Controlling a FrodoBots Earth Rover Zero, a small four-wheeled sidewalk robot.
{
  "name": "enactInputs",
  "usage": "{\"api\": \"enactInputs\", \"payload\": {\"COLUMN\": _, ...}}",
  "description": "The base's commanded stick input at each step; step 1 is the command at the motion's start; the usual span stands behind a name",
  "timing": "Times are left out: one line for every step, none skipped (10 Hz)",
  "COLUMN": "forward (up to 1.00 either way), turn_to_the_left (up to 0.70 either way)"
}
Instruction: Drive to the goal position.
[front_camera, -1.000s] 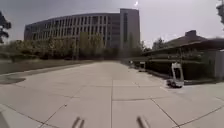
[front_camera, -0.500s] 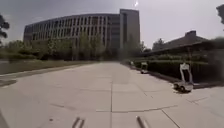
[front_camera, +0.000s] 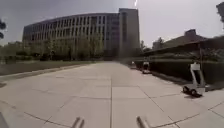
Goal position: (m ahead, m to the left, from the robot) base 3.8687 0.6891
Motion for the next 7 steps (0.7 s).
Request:
{"api": "enactInputs", "payload": {"forward": 0.70, "turn_to_the_left": 0.01}}
{"api": "enactInputs", "payload": {"forward": 0.70, "turn_to_the_left": 0.01}}
{"api": "enactInputs", "payload": {"forward": 0.70, "turn_to_the_left": -0.04}}
{"api": "enactInputs", "payload": {"forward": 0.70, "turn_to_the_left": -0.28}}
{"api": "enactInputs", "payload": {"forward": 0.70, "turn_to_the_left": -0.24}}
{"api": "enactInputs", "payload": {"forward": 0.70, "turn_to_the_left": -0.06}}
{"api": "enactInputs", "payload": {"forward": 0.70, "turn_to_the_left": 0.01}}
